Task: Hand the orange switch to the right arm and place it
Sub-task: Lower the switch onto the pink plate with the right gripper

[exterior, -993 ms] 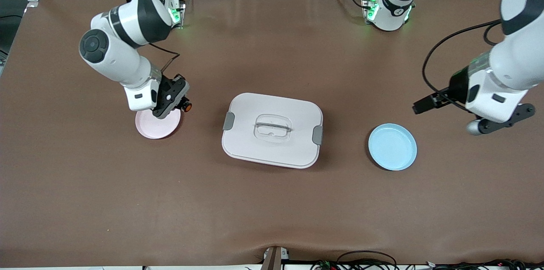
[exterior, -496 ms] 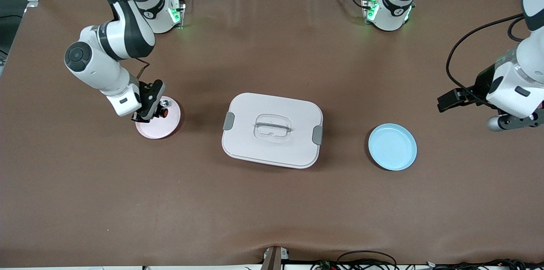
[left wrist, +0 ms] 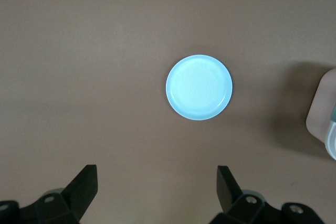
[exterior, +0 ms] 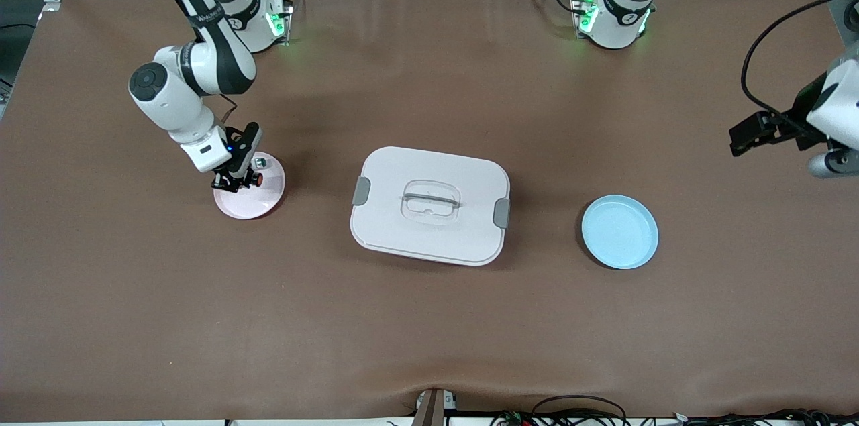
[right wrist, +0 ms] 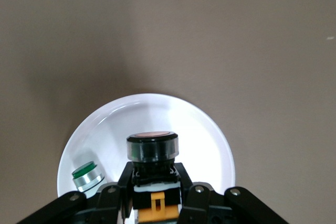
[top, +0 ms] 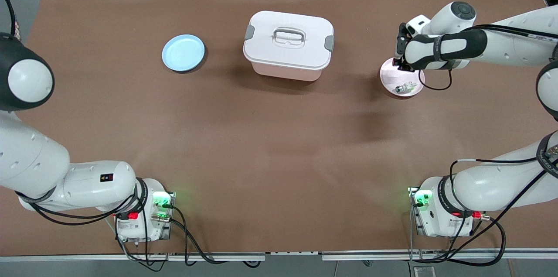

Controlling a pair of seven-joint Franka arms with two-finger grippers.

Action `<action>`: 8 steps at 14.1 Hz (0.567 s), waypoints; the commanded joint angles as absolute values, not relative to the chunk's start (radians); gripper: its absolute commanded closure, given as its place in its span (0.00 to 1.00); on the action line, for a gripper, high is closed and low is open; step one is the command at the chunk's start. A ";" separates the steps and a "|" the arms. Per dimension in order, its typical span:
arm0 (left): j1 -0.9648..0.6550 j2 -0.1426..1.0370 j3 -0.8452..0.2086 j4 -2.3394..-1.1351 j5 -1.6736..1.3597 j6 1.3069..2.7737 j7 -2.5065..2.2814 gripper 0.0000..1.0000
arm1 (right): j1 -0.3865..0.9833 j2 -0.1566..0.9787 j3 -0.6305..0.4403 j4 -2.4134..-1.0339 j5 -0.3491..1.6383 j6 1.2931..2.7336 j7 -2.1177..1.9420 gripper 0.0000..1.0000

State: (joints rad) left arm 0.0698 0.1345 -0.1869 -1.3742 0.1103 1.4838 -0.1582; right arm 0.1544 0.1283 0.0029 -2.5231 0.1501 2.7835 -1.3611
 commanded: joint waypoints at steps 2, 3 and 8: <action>-0.017 -0.004 -0.080 -1.517 0.080 1.494 -0.137 0.00 | 0.123 0.227 0.020 -2.516 0.133 2.836 -1.425 1.00; -0.017 -0.014 -0.080 -1.522 0.078 1.493 -0.133 0.00 | 0.126 0.236 0.021 -2.517 0.133 2.848 -1.427 1.00; -0.009 -0.044 -0.080 -1.551 0.060 1.493 -0.132 0.00 | 0.130 0.258 0.025 -2.510 0.133 2.859 -1.431 1.00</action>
